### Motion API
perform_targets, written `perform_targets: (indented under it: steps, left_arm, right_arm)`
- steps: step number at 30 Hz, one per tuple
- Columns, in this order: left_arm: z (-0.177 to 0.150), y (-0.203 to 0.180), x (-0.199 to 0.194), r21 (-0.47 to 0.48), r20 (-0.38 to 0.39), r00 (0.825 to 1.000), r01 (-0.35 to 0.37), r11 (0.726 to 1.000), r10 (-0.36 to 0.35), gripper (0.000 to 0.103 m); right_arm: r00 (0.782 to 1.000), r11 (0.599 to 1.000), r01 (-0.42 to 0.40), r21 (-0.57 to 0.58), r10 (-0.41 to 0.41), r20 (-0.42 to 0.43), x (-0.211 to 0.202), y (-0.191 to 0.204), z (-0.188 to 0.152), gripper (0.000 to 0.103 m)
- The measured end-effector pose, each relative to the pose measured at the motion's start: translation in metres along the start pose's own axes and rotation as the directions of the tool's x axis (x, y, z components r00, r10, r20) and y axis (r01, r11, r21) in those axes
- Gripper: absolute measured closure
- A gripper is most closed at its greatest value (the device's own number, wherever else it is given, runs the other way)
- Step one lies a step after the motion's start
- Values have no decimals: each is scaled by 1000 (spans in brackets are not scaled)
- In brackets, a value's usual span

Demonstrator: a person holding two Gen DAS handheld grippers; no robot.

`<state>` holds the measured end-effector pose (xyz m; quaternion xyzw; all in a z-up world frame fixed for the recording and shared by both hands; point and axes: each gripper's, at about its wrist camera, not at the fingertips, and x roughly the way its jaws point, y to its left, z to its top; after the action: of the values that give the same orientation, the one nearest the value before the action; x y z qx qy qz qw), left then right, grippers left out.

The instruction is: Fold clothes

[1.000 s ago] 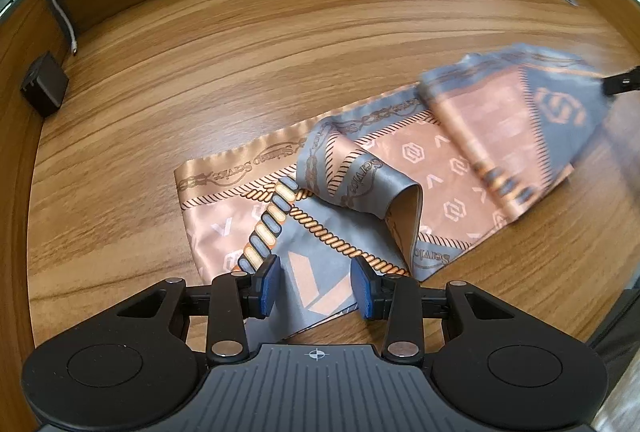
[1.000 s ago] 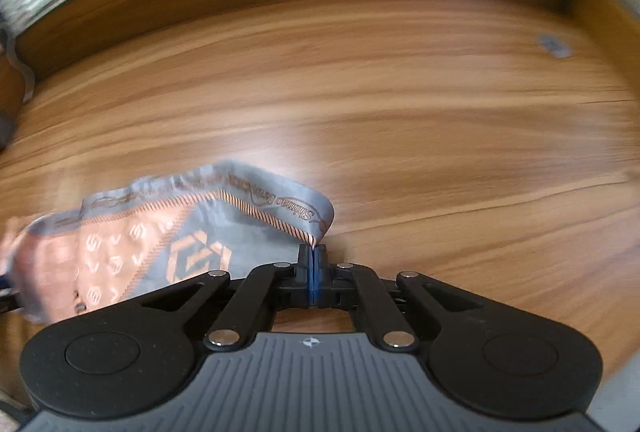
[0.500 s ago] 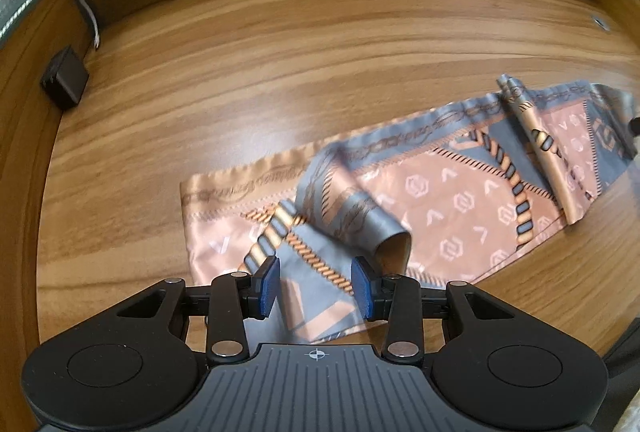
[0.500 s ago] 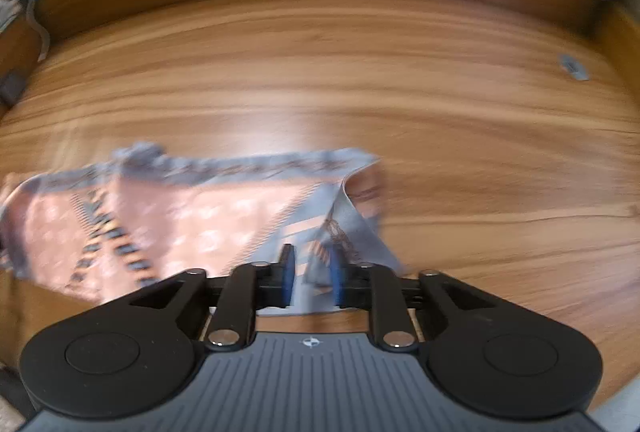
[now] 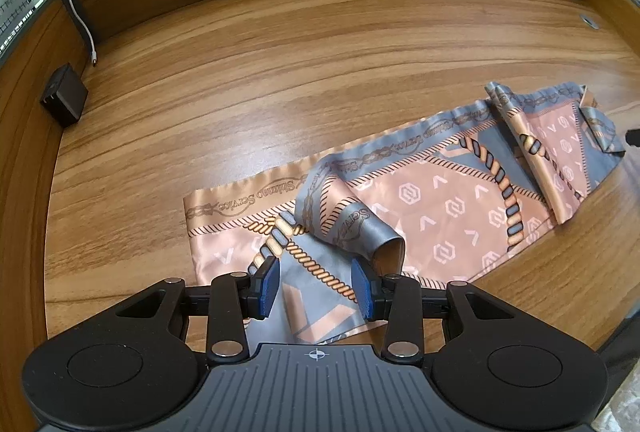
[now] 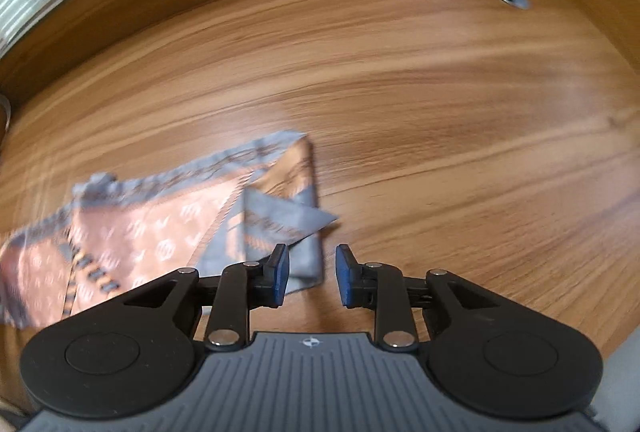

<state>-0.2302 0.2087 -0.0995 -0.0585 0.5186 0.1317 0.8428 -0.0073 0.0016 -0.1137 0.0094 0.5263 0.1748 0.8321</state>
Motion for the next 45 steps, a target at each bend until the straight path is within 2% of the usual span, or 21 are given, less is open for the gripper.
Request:
perform_targets:
  steps: [3,7,12,13,14,15,23,31,40,45]
  left_arm:
    - [1,-1,-4,-12,13,1000,18,1000,-17,61]
    - [4,-3,-10,-34,33,998,48,998,-47,60]
    - [10,-10,-13,-50,45,998,39,998,-37,60]
    - [11,-12,-13,-55,46,998,36,998,-33,60]
    - [12,-13,-13,-59,47,998,33,998,-30,60]
    - [13,-15,-13,-63,48,999,30,998,-27,60]
    - [33,-44,-22,-64,85,996,17,998,-11,60]
    - [49,-97,-16,-77,93,996,24,997,-17,60]
    - [45,-152,2,-137,48,998,-24,990,31,60]
    - [43,-176,4,-165,41,998,-41,985,48,60]
  right_arm:
    - [1000,999,-15,30,15,4,9,-8,8,68]
    - [999,1000,-28,-4,28,-18,21,-8,14,68]
    - [997,997,-60,-46,58,-42,29,-6,17,70]
    - [997,996,-63,-55,61,-43,29,-5,16,78]
    - [997,996,-66,-65,63,-43,30,-4,16,93]
    - [997,995,-68,-74,65,-42,30,-3,16,98]
    - [998,991,-64,-114,65,3,11,-17,26,101]
    - [999,995,-6,-104,9,36,-6,-72,44,101]
    - [998,994,53,-100,-49,39,-7,-163,63,101]
    - [998,993,57,-106,-55,18,-3,-199,67,101]
